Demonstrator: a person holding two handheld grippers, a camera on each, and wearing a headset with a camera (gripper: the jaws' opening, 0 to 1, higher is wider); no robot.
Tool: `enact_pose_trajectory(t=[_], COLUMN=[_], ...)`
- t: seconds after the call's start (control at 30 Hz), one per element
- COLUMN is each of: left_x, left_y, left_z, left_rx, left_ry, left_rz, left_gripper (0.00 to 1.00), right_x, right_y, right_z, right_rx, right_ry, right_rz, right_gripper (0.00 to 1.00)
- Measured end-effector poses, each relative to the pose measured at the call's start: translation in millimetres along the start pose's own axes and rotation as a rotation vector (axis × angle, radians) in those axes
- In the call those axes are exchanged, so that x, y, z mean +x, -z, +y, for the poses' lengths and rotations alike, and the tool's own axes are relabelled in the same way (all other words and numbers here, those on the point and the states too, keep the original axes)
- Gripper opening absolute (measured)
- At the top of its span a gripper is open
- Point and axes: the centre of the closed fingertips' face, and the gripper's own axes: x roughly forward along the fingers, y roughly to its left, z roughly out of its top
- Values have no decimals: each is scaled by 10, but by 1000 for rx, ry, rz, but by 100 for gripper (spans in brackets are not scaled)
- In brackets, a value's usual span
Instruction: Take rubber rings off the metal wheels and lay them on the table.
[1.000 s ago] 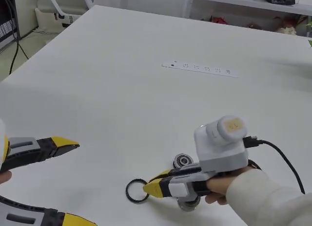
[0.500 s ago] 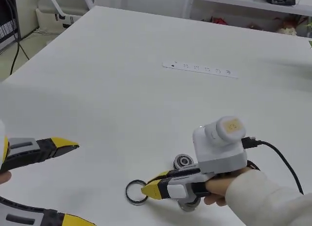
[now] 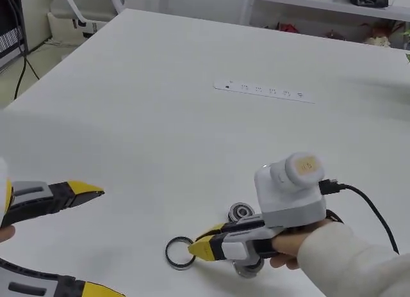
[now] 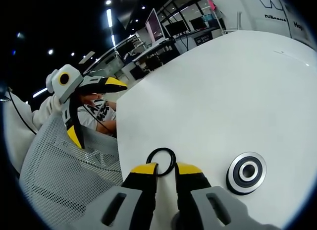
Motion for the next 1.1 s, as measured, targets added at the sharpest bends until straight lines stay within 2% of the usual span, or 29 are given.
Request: enact_pose_trajectory(t=[0.13,0.2,0.53,0.7,0.93,1.1], left_x=[-1,-3,26,57,107,136], left_y=[2,-5,-139,-312,-427,-552], left_z=[-1,2,83,87,144,191], left_rx=[2,4,22,29,68,94], left_ry=[-1,-4,-16,2,19,29], left_rz=[1,-1,-25,-62,-58,-70], left_gripper=[84,84,83,83,84,84], right_x=[-7,-20,-193,-364,-595,-751], right_y=[-6,-26,-195,-325,-469,-547], right_z=[-23,-32,-168,-303,-458,-543], right_rx=[-17,-49,-51,-28,5,26], right_ry=[13,25,62,101,146,168], right_rz=[-3,-8,-70,-128,-206,-255], right_gripper=[11,10,10,11,12,13])
